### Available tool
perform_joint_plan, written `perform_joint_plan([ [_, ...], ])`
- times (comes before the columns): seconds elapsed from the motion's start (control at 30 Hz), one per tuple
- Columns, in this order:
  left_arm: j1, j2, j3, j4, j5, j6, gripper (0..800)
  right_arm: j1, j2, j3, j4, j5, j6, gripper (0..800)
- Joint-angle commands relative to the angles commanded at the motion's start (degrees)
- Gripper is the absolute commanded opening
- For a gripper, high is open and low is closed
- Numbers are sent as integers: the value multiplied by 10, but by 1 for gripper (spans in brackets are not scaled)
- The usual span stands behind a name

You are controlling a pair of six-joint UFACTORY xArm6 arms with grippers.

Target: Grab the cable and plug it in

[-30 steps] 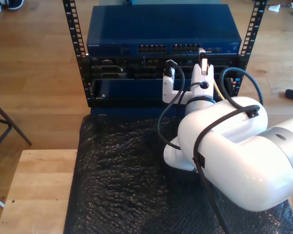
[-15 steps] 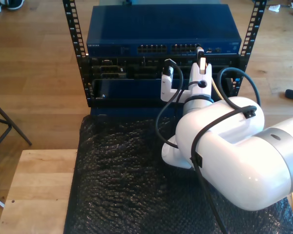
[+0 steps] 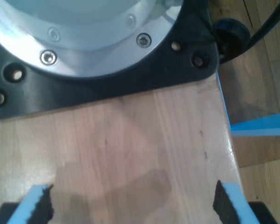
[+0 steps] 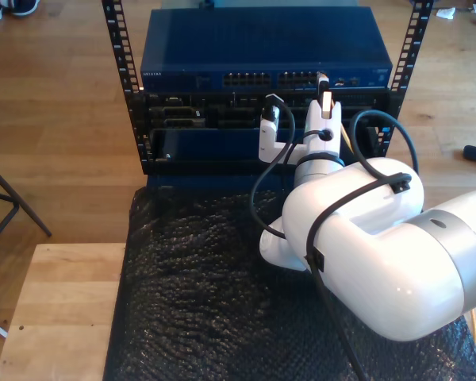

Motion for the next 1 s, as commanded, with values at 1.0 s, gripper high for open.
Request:
perform_joint_plan([
  [1.0,0,1,0,0,0,0,800,0,4,-12,0,0,0,0],
])
